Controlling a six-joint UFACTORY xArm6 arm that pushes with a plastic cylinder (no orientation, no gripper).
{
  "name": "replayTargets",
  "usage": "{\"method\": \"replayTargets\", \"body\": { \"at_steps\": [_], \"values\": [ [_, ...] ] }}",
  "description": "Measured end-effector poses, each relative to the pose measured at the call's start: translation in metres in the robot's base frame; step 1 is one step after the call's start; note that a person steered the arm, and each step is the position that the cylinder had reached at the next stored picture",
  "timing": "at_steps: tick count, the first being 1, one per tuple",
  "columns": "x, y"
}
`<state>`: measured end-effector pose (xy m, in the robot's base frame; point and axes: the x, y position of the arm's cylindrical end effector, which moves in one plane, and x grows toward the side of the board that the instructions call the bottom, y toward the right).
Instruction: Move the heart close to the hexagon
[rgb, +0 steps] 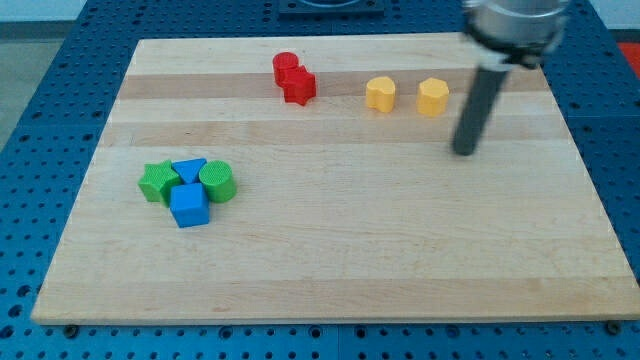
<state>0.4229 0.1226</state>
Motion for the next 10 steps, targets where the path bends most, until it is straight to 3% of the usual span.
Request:
{"method": "replayTargets", "body": {
  "at_steps": [1,2,4,6,7,8,9,10],
  "values": [
    [-0.042,-0.103],
    [-0.088,-0.151],
    [-0.09,-0.063],
    [-0.082,-0.011],
    [-0.082,-0.054],
    [-0.145,-0.067],
    [-0.163,-0.023],
    [-0.121,-0.004]
  ]
}}
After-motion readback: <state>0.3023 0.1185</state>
